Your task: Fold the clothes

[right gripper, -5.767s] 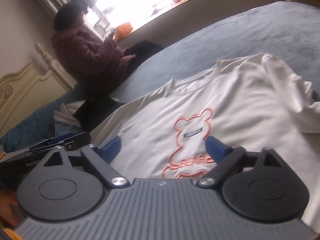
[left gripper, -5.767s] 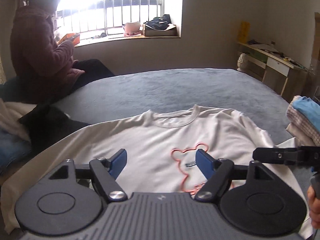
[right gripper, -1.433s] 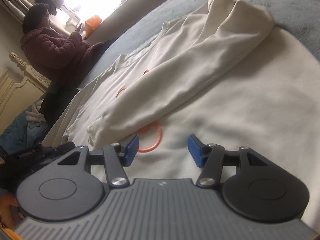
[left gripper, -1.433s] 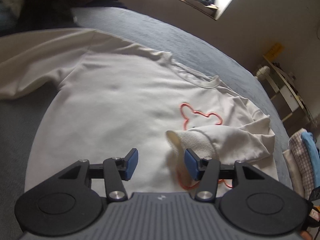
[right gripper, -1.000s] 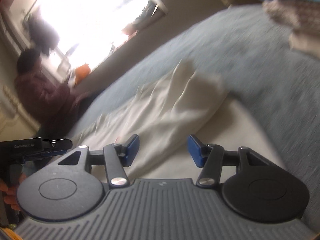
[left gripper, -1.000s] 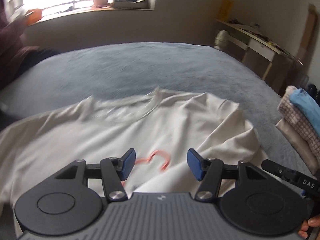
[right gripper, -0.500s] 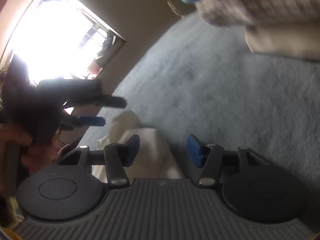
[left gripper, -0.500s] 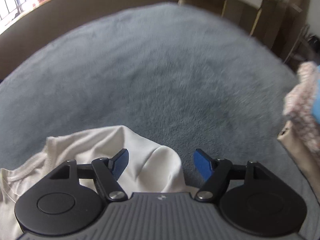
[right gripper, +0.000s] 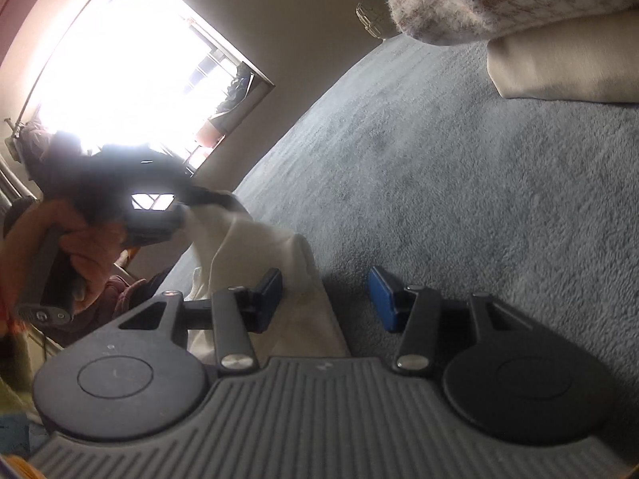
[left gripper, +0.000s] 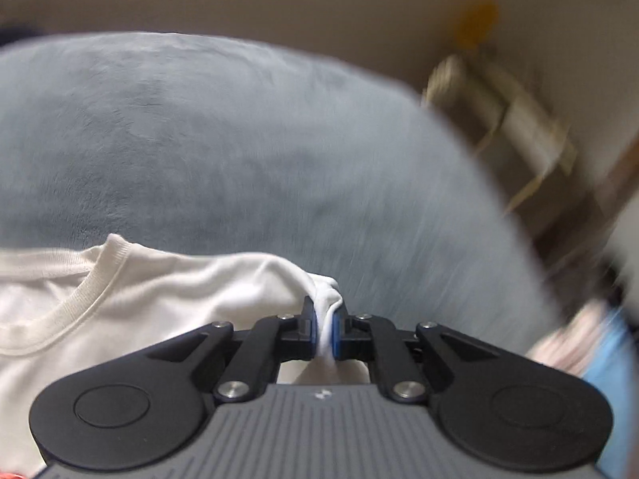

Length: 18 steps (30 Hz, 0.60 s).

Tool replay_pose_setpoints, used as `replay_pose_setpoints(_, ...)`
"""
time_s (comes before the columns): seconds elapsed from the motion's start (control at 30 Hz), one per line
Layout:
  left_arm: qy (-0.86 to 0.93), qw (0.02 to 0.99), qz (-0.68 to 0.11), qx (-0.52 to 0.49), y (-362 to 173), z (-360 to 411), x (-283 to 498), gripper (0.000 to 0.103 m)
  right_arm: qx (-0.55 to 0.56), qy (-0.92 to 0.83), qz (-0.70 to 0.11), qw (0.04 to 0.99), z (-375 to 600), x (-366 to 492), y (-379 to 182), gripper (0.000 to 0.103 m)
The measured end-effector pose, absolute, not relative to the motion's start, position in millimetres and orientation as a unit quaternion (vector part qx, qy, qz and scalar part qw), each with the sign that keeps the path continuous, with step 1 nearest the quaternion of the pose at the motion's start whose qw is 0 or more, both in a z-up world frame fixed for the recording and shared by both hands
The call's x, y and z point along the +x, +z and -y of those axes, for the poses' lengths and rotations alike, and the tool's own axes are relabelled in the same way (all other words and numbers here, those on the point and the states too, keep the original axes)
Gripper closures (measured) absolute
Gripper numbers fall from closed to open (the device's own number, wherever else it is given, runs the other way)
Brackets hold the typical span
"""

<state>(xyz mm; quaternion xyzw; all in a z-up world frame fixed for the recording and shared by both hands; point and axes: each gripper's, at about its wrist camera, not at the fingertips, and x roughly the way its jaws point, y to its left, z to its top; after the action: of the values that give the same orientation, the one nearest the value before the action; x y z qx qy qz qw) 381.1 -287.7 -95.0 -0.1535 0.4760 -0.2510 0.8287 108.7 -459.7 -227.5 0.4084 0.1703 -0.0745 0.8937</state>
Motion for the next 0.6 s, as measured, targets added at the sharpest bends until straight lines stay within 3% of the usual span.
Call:
replay_pose_setpoints(0.13,-0.251,0.812,-0.464,-0.25,-112,254,392,0.095,0.426,-0.061,-0.171,0.886,467,109,-229,0.056)
replay_pose_setpoints(0.3,-0.296,0.789,-0.468,-0.265,-132,270,404,0.093,0.421,-0.055,-0.17,0.889,468,106,-228,0.056)
replay_pose_setpoints(0.33,-0.294,0.787,-0.478,-0.256,-136,276,407,0.091,0.42,-0.055,-0.169,0.89,467,105,-228,0.056)
replay_pose_setpoints(0.43,-0.255,0.787,-0.509,-0.238,-145,288,415,0.063,0.417,-0.057,-0.164,0.892,466,101,-227,0.056)
replay_pose_setpoints(0.6,-0.226,0.787,-0.509,-0.265,-127,267,415,0.052,0.402,-0.063,-0.161,0.899,461,104,-226,0.056)
